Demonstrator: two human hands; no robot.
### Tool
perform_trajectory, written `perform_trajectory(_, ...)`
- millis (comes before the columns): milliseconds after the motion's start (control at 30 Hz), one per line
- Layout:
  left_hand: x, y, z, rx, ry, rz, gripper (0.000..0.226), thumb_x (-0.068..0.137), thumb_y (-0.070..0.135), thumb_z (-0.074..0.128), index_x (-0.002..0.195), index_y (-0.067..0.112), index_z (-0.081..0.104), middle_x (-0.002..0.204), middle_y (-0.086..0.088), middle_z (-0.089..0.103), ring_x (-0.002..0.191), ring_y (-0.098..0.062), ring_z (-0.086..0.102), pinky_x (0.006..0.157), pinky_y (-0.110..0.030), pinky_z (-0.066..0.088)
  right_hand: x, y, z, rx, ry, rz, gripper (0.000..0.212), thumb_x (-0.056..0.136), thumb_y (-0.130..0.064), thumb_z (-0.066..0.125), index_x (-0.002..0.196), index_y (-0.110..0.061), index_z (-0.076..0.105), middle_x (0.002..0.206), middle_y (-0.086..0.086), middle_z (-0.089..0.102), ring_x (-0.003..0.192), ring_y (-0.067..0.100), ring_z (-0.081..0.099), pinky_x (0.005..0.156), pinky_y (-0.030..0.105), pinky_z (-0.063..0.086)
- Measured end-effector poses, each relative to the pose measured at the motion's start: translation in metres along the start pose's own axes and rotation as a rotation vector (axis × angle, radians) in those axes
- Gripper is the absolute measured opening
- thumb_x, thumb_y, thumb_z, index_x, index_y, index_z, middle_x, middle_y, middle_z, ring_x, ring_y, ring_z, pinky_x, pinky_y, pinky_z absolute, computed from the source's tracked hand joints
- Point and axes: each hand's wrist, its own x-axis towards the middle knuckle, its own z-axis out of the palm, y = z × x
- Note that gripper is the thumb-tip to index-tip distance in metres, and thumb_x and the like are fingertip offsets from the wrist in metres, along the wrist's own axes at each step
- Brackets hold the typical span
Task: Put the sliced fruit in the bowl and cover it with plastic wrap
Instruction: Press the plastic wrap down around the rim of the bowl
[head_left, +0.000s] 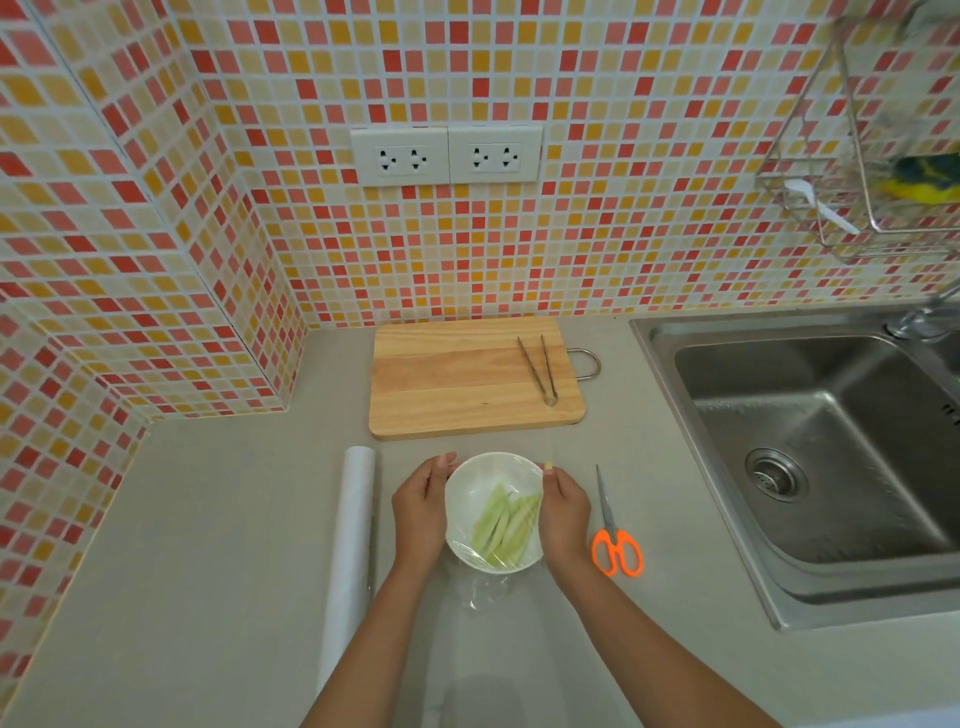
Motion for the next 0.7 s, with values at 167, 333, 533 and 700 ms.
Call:
perform_trajectory(167,0.027,0.013,0.004,0.032,-0.131,-0.227,0.035,0.097,0.037,0.055,0.1,0.01,0.076,0.098,-0.002,0.075,0.093,-0.015,0.069,0.088,-0.033,0.053,-0.002,-0.004,-0.001,0.003,0.0,0.002,0.035,0.099,-0.011,0.042,0.075,0.013,0.05,0.068,0.011,0.044,0.068,0.018,0.038,0.065,0.031,0.032)
perform_trajectory(333,0.035,0.018,0.008,0.022,-0.157,-0.36,0.028,0.088,0.031,0.069,0.078,0.005,0.074,0.085,-0.008,0.071,0.078,-0.022,0.066,0.077,-0.033,0.052,-0.003,-0.007,-0.002,0.052,-0.018,0.033,0.03,0.096,-0.009,0.045,0.066,-0.008,0.044,0.065,0.009,0.037,0.066,0.018,0.034,0.062,0.03,0.028)
perform_trajectory(533,0.045,0.032,0.004,-0.024,-0.222,-0.42,0.023,0.084,0.008,0.071,0.102,-0.006,0.071,0.09,-0.016,0.069,0.066,-0.019,0.063,0.057,-0.022,0.051,0.0,-0.001,0.0,0.084,-0.026,0.036,0.03,0.096,-0.008,0.044,0.07,0.007,0.05,0.066,0.007,0.046,0.066,0.015,0.04,0.063,0.03,0.033)
perform_trajectory(700,0.058,0.04,0.011,0.219,-0.32,-0.463,0.037,0.093,0.017,0.063,0.111,-0.014,0.063,0.105,-0.026,0.066,0.089,-0.03,0.062,0.077,-0.034,0.045,0.001,0.001,-0.001,0.123,-0.024,0.079,0.032,0.096,-0.011,0.045,0.068,0.0,0.057,0.06,0.01,0.049,0.066,0.013,0.045,0.065,0.03,0.037)
